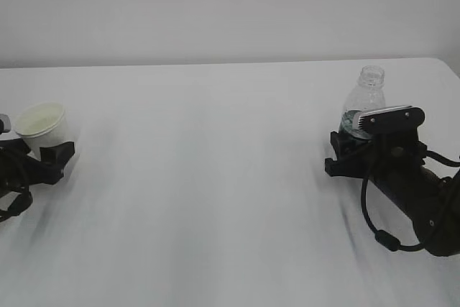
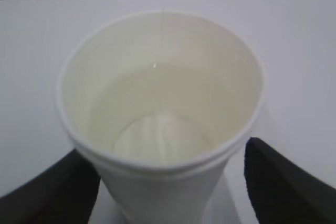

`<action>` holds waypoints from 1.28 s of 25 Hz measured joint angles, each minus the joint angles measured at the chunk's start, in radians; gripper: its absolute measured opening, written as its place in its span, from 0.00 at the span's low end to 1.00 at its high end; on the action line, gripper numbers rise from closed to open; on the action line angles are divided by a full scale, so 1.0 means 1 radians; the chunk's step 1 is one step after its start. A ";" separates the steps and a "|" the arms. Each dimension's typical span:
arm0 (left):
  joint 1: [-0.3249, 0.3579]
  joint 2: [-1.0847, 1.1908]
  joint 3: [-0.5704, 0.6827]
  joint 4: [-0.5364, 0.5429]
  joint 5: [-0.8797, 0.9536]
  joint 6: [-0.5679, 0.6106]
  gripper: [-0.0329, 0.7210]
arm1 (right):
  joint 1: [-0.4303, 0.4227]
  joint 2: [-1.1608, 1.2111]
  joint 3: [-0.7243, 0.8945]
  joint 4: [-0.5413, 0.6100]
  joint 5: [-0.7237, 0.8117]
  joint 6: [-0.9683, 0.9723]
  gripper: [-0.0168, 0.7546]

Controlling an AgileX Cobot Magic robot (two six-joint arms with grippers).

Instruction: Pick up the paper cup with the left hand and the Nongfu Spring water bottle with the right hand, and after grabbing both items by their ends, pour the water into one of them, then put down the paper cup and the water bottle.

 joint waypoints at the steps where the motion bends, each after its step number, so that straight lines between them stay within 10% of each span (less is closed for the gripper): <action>1: 0.000 -0.001 0.007 0.000 0.000 0.000 0.86 | 0.000 0.000 0.000 0.000 0.000 0.000 0.60; 32: -0.049 -0.272 0.217 0.143 0.000 0.000 0.83 | 0.000 0.000 0.000 0.000 0.000 0.027 0.60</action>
